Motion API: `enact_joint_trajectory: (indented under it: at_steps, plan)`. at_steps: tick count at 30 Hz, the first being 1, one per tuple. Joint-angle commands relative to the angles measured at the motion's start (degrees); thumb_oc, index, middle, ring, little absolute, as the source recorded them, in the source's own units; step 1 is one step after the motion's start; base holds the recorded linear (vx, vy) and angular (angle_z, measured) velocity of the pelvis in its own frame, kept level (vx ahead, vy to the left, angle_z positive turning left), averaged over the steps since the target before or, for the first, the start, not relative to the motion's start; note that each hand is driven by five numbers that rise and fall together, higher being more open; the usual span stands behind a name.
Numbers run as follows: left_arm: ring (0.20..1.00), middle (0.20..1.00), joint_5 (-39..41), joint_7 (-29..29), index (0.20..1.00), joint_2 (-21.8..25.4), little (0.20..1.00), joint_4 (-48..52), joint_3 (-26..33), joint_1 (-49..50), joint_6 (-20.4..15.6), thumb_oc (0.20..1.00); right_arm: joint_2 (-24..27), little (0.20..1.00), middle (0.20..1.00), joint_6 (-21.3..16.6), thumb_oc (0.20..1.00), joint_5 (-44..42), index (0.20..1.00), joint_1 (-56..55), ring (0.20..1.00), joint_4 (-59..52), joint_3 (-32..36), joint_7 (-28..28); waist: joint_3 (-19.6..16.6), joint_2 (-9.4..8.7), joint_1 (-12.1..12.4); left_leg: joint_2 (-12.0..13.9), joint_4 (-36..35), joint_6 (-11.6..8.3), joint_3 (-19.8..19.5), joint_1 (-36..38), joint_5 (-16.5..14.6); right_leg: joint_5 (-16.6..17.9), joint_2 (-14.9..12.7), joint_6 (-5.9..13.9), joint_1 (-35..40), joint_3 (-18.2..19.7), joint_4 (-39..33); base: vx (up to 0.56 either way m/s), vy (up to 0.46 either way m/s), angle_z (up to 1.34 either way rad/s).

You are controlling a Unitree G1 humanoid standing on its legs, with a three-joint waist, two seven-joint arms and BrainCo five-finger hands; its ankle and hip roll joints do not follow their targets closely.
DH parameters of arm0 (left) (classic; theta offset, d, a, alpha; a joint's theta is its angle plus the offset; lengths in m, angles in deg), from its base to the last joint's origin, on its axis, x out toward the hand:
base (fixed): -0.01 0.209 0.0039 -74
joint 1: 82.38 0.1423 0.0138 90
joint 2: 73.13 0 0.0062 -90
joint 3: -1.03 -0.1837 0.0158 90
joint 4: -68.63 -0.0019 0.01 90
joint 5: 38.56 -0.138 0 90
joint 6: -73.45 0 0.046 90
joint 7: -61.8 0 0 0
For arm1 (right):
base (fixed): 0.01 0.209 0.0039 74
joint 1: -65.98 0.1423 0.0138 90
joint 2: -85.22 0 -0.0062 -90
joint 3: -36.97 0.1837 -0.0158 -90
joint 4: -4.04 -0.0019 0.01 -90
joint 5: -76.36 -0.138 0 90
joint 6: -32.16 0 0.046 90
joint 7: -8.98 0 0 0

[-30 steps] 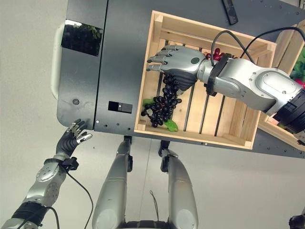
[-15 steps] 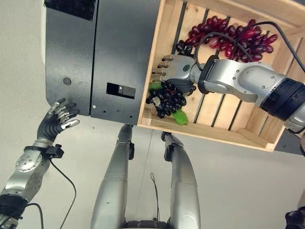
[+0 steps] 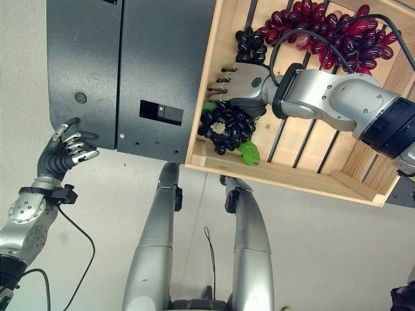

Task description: Pick up the fruits from the basket on one side to the basket on the other side

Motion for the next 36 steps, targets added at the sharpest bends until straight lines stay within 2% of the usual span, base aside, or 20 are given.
enact_joint_trajectory:
  at_steps: [1, 10, 14, 15, 16, 17, 18, 28, 36]
  plan:
    - [1.0, 1.0, -0.66, -0.02, 1.0, -0.6, 1.0, 2.11, 0.1, -0.23, -0.14, 1.0, 0.01, 1.0, 1.0, -1.33, 1.0, -1.21, 1.0, -0.23, 1.0, -3.58, -3.29, 1.05, -0.27, -0.79, -0.05, 1.24, 5.24, -1.69, -0.82, -0.99, -5.89, 3.21, -2.35, 7.89, 0.49, 2.18, -3.93, 0.0, 0.0, 0.0]
    - [1.0, 1.0, -2.34, 0.49, 1.0, -0.11, 1.0, 1.35, -0.26, -0.18, 0.42, 1.0, 1.4, 1.0, 1.0, -1.12, 1.0, -4.76, 1.0, -0.37, 1.0, -5.04, -3.29, 3.66, -0.27, -1.79, -0.4, 1.39, 4.6, -1.81, -0.98, -1.38, -5.46, 3.36, -2.34, 7.8, -0.16, 2.15, -4.08, 0.0, 0.0, 0.0]
    - [1.0, 1.0, -2.98, 0.2, 1.0, 0.45, 1.0, 1.13, -0.1, 0.39, 0.82, 1.0, 4.22, 1.0, 1.0, -1.26, 1.0, -6.33, 1.0, -1.66, 1.0, -6.64, -3.29, 5.55, -0.27, -2.76, -0.65, 1.51, 4.66, -1.75, -0.91, -1.18, -5.64, 3.4, -2.21, 7.83, -0.2, 2.39, -4.0, 0.0, 0.0, 0.0]
    - [1.0, 1.0, -2.98, 0.2, 1.0, 0.45, 1.0, 1.12, -0.11, 0.38, 0.82, 1.0, 4.22, 0.906, 0.906, -1.27, 0.906, -6.33, 0.906, -1.66, 0.906, -6.63, -3.29, 5.55, -0.27, -2.76, -0.64, 1.51, 4.66, -1.75, -0.9, -1.18, -5.64, 3.41, -2.21, 7.83, -0.2, 2.4, -4.0, 0.0, 0.0, 0.0]
    - [1.0, 1.0, -3.08, 0.18, 1.0, 0.5, 1.0, 1.16, -0.18, 0.27, 0.83, 1.0, 4.25, 0.768, 0.768, -1.27, 0.768, -6.27, 0.768, -1.98, 0.768, -6.57, -3.29, 5.64, -0.27, -2.79, -0.65, 1.53, 4.7, -1.72, -0.99, -1.21, -5.65, 3.42, -2.23, 7.84, -0.25, 2.37, -4.03, 0.0, 0.0, 0.0]
    - [1.0, 1.0, -3.15, 0.17, 1.0, 0.44, 1.0, 1.25, -0.27, 0.14, 0.78, 1.0, 4.24, 0.307, 0.307, -1.32, 0.307, -6.2, 0.307, -2.33, 0.307, -6.55, -3.29, 5.7, -0.27, -2.69, -0.64, 1.58, 4.71, -1.72, -0.99, -1.27, -5.63, 3.39, -2.27, 7.85, -0.28, 2.36, -4.01, 0.0, 0.0, 0.0]
    - [1.0, 1.0, -3.12, 0.2, 1.0, 0.31, 1.0, 1.34, -0.27, 0.0, 0.72, 1.0, 4.18, 0.2, 0.2, -1.21, 0.2, -6.06, 0.2, -2.56, 0.2, -6.38, -3.29, 5.67, -0.27, -2.57, -0.69, 1.62, 4.69, -1.73, -1.01, -1.25, -5.64, 3.37, -2.29, 7.83, -0.3, 2.33, -4.08, 0.0, 0.0, 0.0]
    - [1.0, 1.0, -2.9, 0.45, 1.0, -0.58, 1.0, 1.43, -0.34, -0.12, 0.69, 1.0, 2.73, 0.2, 0.2, -1.52, 0.2, -6.08, 0.2, -2.89, 0.2, -6.74, -3.29, 5.97, -0.27, -1.62, -0.61, 1.68, 4.21, -1.65, -0.86, -1.48, -5.51, 3.15, -2.11, 7.8, -1.06, 2.45, -3.65, 0.0, 0.0, 0.0]
    - [1.0, 1.0, -2.62, 0.66, 1.0, -0.72, 1.0, 0.96, -0.68, -0.78, 0.75, 1.0, 1.9, 0.2, 0.2, -1.55, 0.2, -6.64, 0.2, -2.64, 0.2, -6.92, -3.29, 5.69, -0.27, -1.59, -0.77, 1.67, 4.31, -1.58, -0.91, -1.65, -5.5, 3.1, -1.99, 7.78, -1.15, 2.59, -3.52, 0.0, 0.0, 0.0]
